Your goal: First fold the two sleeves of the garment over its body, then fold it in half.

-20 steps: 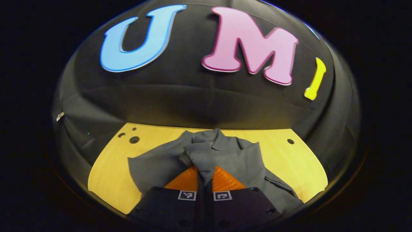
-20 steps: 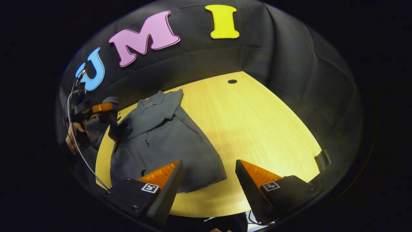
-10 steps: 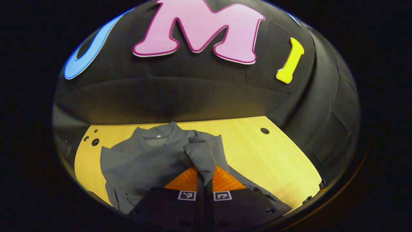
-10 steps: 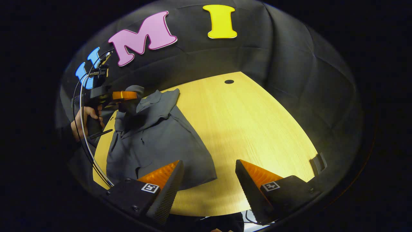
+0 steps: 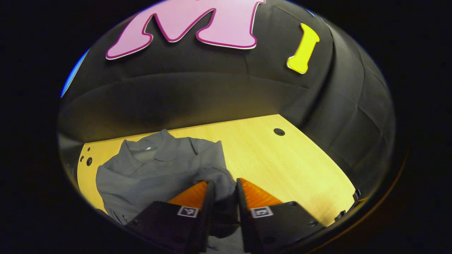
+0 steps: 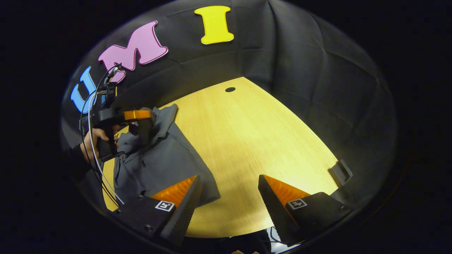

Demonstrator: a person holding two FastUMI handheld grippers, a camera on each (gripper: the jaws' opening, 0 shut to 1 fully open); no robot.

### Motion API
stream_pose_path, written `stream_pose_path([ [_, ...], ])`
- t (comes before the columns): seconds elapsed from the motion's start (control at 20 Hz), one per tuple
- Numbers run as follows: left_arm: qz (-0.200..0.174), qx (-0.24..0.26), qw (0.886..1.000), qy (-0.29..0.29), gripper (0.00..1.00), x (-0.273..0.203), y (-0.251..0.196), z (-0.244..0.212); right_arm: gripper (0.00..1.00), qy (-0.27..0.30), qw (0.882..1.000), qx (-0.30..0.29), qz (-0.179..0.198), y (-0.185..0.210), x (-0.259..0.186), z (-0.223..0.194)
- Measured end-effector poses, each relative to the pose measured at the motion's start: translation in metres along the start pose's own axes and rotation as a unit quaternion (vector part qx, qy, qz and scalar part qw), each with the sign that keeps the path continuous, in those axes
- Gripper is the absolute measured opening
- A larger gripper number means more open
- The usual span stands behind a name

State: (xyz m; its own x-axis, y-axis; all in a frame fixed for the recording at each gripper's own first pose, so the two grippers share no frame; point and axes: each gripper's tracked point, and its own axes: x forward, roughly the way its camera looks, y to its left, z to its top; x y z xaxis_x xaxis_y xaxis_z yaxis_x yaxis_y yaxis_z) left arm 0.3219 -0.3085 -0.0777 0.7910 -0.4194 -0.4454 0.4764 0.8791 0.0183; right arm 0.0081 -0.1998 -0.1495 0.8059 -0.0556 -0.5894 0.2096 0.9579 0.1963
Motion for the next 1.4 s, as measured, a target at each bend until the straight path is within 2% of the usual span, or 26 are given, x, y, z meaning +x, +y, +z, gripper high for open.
stream_pose_path([
  [0.1,-0.001,-0.002,1.000,-0.012,0.60,-0.009,0.004,0.005,0.99,0.007,1.000,-0.009,0.009,0.007,0.008,-0.002],
  [0.15,-0.001,-0.008,1.000,-0.014,0.78,-0.016,0.008,0.003,0.99,0.010,1.000,-0.012,0.017,0.013,0.011,-0.002],
  [0.2,-0.003,-0.016,1.000,-0.014,0.79,-0.026,0.011,-0.002,0.99,0.013,1.000,-0.016,0.024,0.019,0.014,-0.003],
  [0.3,0.008,-0.028,0.999,-0.016,0.91,-0.049,0.027,-0.013,0.99,0.020,0.999,-0.025,0.038,0.031,0.019,-0.005],
  [0.35,0.019,-0.029,0.999,-0.016,0.93,-0.064,0.038,-0.023,0.99,0.025,0.998,-0.031,0.044,0.037,0.023,-0.008],
  [0.55,0.064,-0.029,0.998,0.006,0.95,-0.123,0.085,-0.088,0.99,0.060,0.995,-0.044,0.069,0.056,0.044,-0.026],
  [0.7,0.104,-0.049,0.993,0.037,0.95,-0.167,0.114,-0.152,0.99,0.095,0.991,-0.058,0.071,0.060,0.066,-0.043],
  [0.9,0.155,-0.078,0.982,0.079,0.95,-0.216,0.149,-0.229,0.99,0.137,0.987,-0.049,0.065,0.063,0.089,-0.061],
  [1.15,0.198,-0.120,0.968,0.093,0.95,-0.258,0.174,-0.278,0.99,0.168,0.983,-0.048,0.057,0.077,0.103,-0.081],
  [1.4,0.222,-0.155,0.958,0.100,0.95,-0.277,0.194,-0.308,0.99,0.174,0.980,-0.085,0.053,0.098,0.104,-0.094],
])
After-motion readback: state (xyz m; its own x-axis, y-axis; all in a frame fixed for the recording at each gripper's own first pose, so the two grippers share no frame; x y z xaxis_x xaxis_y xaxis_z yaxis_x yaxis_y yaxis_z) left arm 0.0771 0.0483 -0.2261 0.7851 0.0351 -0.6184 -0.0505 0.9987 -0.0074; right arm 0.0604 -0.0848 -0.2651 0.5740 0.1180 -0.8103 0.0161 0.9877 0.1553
